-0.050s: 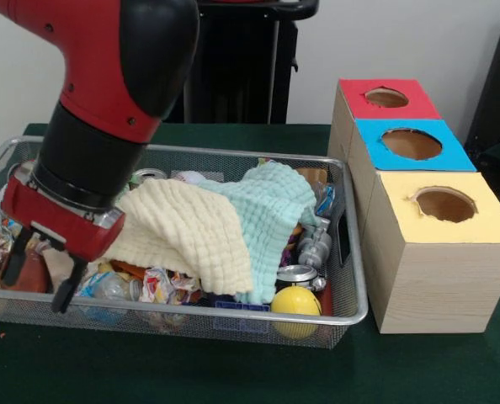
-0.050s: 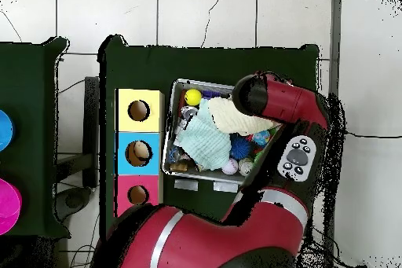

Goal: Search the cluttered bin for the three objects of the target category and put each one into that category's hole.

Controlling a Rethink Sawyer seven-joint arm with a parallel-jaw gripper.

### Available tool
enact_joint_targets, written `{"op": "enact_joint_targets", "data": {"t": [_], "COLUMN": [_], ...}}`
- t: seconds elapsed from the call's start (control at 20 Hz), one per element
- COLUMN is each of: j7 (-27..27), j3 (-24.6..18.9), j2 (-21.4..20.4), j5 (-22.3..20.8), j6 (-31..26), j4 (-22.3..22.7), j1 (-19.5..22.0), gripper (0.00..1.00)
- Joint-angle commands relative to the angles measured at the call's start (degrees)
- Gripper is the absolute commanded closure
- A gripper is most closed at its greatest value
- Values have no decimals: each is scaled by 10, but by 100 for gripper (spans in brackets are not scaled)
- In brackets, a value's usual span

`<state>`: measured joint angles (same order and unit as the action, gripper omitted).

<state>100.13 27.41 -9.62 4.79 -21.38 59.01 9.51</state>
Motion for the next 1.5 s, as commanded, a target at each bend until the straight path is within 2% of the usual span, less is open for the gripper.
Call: {"op": "enact_joint_targets", "data": {"t": [0.05,0.15,0.3,0.65,0.9,1.05,1.2,1.3,1.5], "j7": [173,153,115,91,78,62,58,54,55], "j3": [11,10,5,26,58,59,52,37,13], "j2": [69,75,62,6,-44,-67,-81,-76,-63], "j5": [33,37,34,17,-4,2,15,20,20], "j6": [-30,-68,-120,-107,-72,-129,-219,-250,-266], "j4": [-1,-15,-20,-12,-5,8,33,44,51], "j1": [-8,0,8,-7,-30,-36,-36,-27,-12], "gripper": [0,0,0,0,0,0,0,0,0]}}
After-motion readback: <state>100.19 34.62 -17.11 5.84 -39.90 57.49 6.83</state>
